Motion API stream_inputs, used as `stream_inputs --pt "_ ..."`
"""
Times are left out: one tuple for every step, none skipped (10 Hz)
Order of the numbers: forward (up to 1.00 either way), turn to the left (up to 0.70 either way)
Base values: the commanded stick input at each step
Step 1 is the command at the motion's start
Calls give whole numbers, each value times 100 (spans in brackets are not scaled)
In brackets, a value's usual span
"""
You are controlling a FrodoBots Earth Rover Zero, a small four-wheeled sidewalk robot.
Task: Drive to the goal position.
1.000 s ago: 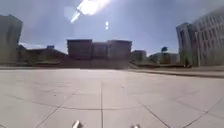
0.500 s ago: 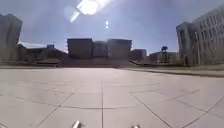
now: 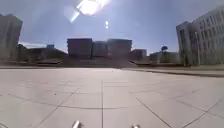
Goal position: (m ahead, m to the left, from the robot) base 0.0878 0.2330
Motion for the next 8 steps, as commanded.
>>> stream_inputs --pt "85 -27" --pt "85 2" --pt "85 6" --pt "85 6" --pt "85 6" --pt "85 6" --pt "85 6" --pt "85 6"
